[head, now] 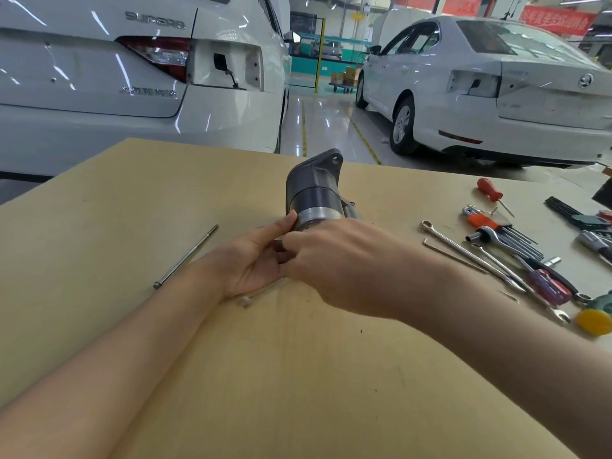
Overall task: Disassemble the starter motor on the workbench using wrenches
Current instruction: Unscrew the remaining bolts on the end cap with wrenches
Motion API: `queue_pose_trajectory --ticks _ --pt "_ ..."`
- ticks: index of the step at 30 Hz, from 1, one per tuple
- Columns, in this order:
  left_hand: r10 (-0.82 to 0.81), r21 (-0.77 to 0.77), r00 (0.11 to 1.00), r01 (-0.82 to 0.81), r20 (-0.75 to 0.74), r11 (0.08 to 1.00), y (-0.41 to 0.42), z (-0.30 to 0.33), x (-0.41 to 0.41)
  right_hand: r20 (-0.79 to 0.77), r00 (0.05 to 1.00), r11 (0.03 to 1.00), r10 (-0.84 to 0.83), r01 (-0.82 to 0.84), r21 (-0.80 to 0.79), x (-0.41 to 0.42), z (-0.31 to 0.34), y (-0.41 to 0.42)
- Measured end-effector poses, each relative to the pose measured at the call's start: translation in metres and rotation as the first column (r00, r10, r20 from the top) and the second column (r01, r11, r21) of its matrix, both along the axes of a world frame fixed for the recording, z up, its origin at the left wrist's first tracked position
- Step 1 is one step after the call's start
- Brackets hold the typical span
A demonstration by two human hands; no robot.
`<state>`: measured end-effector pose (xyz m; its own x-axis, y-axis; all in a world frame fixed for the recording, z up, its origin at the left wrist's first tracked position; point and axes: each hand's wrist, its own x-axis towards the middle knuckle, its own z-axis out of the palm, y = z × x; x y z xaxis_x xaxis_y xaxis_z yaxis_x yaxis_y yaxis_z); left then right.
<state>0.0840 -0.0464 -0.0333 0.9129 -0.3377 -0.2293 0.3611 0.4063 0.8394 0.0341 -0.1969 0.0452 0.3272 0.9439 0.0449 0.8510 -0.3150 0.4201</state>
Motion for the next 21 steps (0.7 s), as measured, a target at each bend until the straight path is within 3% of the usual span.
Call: queue_pose_trajectory --ticks 2,3,5,7,9,14,21 --pt "-0.022 -0.003 1.0 0.022 -0.008 1.0 0.002 0.001 0.0 -0.224 0.972 0.956 0.073 -0.005 0.294 -0.003 -0.012 -0.013" --pt "-0.018 0.008 1.0 0.018 -0.007 1.0 0.002 0.001 0.001 -0.351 0.921 0.871 0.169 0.028 0.49 -0.011 -0.021 -0.019" --pt "0.007 -0.001 1.0 -0.007 0.024 1.0 0.002 0.003 -0.001 -0.544 0.78 0.575 0.309 0.303 0.76 -0.021 -0.044 -0.026" --pt "0.049 -0.049 0.998 -0.048 0.025 0.998 0.003 0.004 -0.001 -0.619 0.608 0.19 0.497 0.62 0.761 -0.024 -0.058 -0.029" --pt "0.048 -0.066 0.998 -0.046 0.027 0.997 0.004 0.003 0.0 -0.598 0.499 -0.064 0.627 0.798 0.599 -0.02 -0.058 -0.033" --pt "-0.001 -0.062 0.999 0.004 0.047 0.998 0.005 -0.002 0.005 -0.451 0.269 -0.149 0.851 0.947 0.283 -0.009 -0.048 -0.045" --pt "-0.011 -0.095 0.999 0.015 0.046 0.995 0.006 -0.004 0.008 -0.366 0.221 -0.176 0.904 0.973 0.152 -0.002 -0.054 -0.047"
